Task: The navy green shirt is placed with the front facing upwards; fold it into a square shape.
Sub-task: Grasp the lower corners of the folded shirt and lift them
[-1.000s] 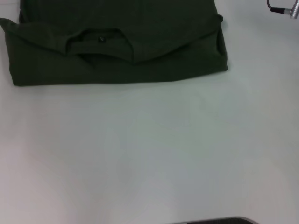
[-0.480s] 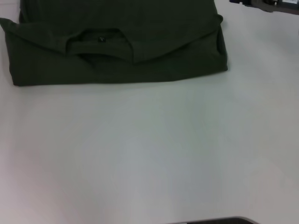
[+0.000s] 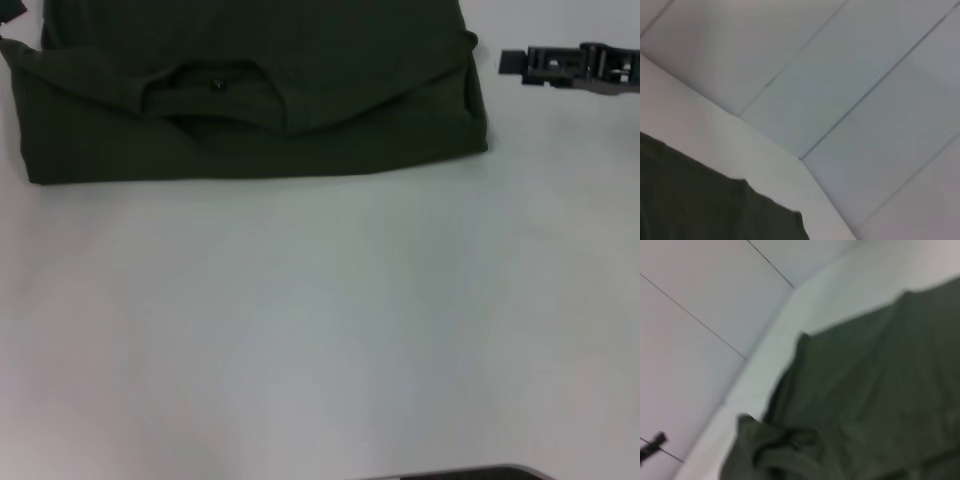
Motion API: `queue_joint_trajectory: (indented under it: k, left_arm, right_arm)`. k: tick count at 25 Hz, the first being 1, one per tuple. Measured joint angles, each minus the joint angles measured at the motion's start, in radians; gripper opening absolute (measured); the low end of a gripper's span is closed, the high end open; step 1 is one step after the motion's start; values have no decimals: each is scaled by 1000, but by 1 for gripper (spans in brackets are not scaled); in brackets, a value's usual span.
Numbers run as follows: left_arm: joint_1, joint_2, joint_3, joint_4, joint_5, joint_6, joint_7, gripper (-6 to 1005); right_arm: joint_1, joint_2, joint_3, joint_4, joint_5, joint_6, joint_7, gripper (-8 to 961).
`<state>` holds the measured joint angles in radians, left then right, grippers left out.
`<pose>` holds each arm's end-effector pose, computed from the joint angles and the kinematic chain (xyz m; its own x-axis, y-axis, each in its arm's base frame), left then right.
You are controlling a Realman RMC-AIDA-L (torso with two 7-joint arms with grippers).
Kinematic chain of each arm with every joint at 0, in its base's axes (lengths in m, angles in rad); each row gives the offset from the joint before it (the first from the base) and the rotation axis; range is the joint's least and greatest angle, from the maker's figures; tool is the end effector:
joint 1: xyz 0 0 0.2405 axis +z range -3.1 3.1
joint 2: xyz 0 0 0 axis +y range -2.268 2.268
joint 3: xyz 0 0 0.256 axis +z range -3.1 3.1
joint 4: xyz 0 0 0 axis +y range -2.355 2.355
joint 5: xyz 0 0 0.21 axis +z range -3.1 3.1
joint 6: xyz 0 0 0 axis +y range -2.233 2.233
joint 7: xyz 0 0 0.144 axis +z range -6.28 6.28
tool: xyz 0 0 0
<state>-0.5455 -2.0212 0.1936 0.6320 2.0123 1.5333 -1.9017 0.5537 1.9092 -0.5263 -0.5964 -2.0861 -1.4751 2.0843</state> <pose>-0.3038 0.3512 0.0836 0.1827 0.5397 0.8218 0.9013 -0.4259 0.0793 0.3100 0.3582 0.0766 0.2775 -0.7671 -0.5784 -0.9340 -0.3565 0.0247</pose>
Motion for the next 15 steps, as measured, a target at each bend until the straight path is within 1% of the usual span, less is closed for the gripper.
queue_joint_trajectory:
  k: [3, 9, 12, 15]
  left_arm:
    - [15, -9, 23, 3, 5, 11, 1, 952]
    - [30, -21, 33, 0, 2, 14, 1, 951]
    - [28, -23, 42, -2, 0, 14, 1, 951]
    - [22, -23, 45, -3, 2, 9, 1, 951]
  right_arm:
    - [0, -14, 1, -9, -66, 3, 44, 766]
    - [-1, -19, -1, -17, -141, 9, 83, 755]
    - [-2, -10, -1, -14, -168, 41, 87, 744]
    - [-2, 11, -2, -14, -173, 83, 81, 733]
